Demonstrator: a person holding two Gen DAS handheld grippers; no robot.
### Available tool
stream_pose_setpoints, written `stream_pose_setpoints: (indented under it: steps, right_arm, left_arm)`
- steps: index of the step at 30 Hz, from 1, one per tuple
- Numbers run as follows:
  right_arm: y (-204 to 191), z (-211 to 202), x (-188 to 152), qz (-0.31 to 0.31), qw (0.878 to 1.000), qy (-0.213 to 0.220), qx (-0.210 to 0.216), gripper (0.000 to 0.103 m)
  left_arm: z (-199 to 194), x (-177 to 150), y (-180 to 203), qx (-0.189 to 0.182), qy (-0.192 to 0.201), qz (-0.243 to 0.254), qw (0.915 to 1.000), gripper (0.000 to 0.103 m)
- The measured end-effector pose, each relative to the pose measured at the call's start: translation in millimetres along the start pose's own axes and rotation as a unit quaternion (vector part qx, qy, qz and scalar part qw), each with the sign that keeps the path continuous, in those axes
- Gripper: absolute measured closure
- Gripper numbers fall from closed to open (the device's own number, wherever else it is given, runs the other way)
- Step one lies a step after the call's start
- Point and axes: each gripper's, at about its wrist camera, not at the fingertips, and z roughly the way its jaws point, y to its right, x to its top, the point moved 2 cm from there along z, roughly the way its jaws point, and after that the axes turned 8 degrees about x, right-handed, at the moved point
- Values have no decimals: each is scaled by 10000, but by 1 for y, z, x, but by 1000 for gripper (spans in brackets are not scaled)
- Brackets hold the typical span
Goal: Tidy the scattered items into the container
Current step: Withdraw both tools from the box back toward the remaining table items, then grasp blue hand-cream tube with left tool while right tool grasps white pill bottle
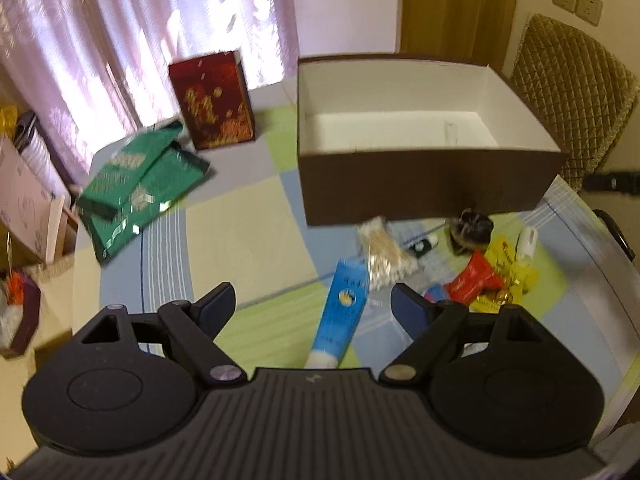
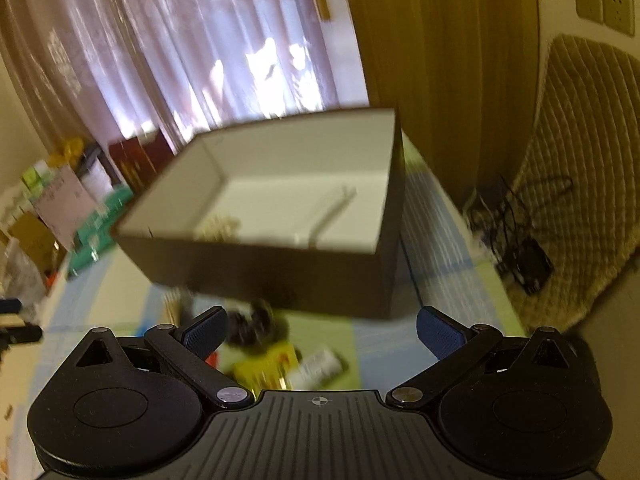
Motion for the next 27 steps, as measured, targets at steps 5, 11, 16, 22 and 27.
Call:
stream_pose_setpoints:
  steps: [5,11,16,22,27]
  right_arm:
    - [-3,16,-30,-216,9995,-209,-50,0]
    - [-9,25,-44,-1063,9936,-335,203,0]
    - [-10,44,-48,-1718,9836,-478,271,0]
    - [-3,67,-44,-2206,9716,-756,401,28]
    - [0,83,-44,-2519,9622,-915,494,28]
  left_arm:
    - [15,-30,2,-205,-346,-284,9988,21]
    - [29,-47,6,-239,-587,-225,9977,21]
    - [31,-46,9,-289,-515,-233,9980,21]
    - [39,-49,10,-249,-638,-305,9972,21]
    - [42,-52,7,-201,-706,-341,9967,21]
